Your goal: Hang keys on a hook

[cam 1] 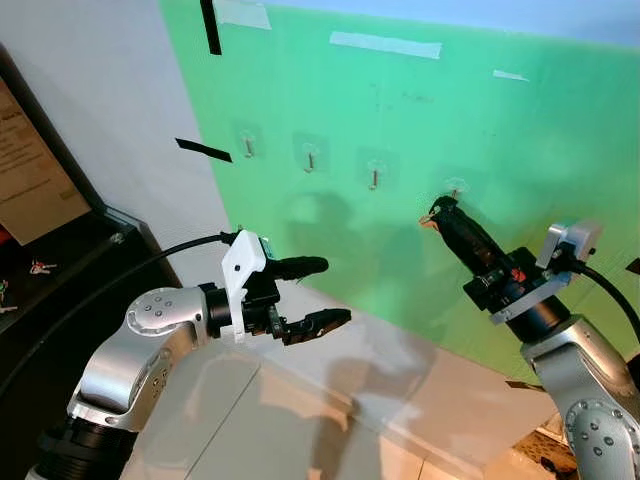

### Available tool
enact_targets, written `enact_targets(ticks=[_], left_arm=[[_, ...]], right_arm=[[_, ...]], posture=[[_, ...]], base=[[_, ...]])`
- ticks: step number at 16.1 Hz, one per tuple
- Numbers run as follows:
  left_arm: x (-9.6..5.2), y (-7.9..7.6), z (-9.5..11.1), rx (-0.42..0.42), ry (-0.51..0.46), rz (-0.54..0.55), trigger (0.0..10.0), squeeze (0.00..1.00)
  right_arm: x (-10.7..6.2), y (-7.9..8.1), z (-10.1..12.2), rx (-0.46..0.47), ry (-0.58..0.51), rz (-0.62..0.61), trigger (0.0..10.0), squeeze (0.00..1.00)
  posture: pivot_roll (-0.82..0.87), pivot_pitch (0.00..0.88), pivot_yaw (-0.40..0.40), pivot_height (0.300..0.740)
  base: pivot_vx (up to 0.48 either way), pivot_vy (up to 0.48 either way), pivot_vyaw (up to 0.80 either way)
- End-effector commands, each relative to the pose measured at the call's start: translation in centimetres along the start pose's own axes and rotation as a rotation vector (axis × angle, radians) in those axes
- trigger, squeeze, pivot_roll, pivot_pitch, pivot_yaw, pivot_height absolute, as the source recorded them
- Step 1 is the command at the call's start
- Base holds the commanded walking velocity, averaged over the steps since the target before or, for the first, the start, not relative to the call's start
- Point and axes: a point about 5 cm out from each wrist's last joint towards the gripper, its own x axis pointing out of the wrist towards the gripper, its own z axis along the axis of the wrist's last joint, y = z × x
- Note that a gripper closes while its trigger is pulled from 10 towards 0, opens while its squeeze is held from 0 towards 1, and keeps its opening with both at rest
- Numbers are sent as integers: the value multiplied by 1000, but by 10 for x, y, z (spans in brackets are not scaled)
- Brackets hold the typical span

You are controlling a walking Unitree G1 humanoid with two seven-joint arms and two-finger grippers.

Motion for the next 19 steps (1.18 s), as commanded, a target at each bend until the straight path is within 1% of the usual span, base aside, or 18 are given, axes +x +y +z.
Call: enact_targets(ticks=[1, 2, 3, 4, 5, 8, 10, 14, 16, 19], left_arm=[[-1, 3, 2, 14, 11, -1, 10000, 0], [-1, 3, 2, 15, 10, 0, 10000, 0], [-1, 3, 2, 15, 10, 0, 10000, 0], [0, 4, 3, 15, 9, 4, 10000, 0], [0, 4, 3, 15, 9, 6, 10000, 0], [0, 4, 3, 15, 8, 8, 10000, 0], [0, 4, 3, 16, 8, 8, 10000, 0], [1, 5, 5, 19, 6, 4, 10000, 0], [1, 5, 5, 20, 5, 2, 10000, 0], [1, 5, 6, 22, 7, 0, 10000, 0]], right_arm=[[4, -1, -4, 1, 27, -9, 10000, 0], [6, -6, -6, -13, 39, -52, 10000, 0], [6, -8, -6, -19, 38, -65, 10000, 0], [6, -17, -7, -42, 48, -129, 10000, 0], [6, -20, -6, -41, 40, -150, 10000, 0], [4, -24, -1, -26, 6, -166, 10000, 0], [0, -27, -3, -24, 16, -192, 10000, 0], [-9, -29, 1, 9, -26, -231, 10000, 0], [-11, -27, 7, 18, -57, -216, 10000, 0], [-10, -14, 13, 16, -51, -99, 10000, 0]], posture=[[-145, 0, 90, 740], [-144, 0, 89, 740], [-144, 0, 89, 740], [-142, 0, 88, 740], [-142, 0, 88, 740], [-140, 0, 88, 740], [-142, 0, 89, 740], [-149, 0, 96, 740], [-150, 0, 98, 740], [-150, 0, 100, 740]], base=[[0, 0, 0], [0, 0, 0], [0, 0, 0], [0, 0, 0], [0, 0, 0], [0, 0, 0], [0, 0, 0], [0, 0, 0], [0, 0, 0], [0, 0, 0]])
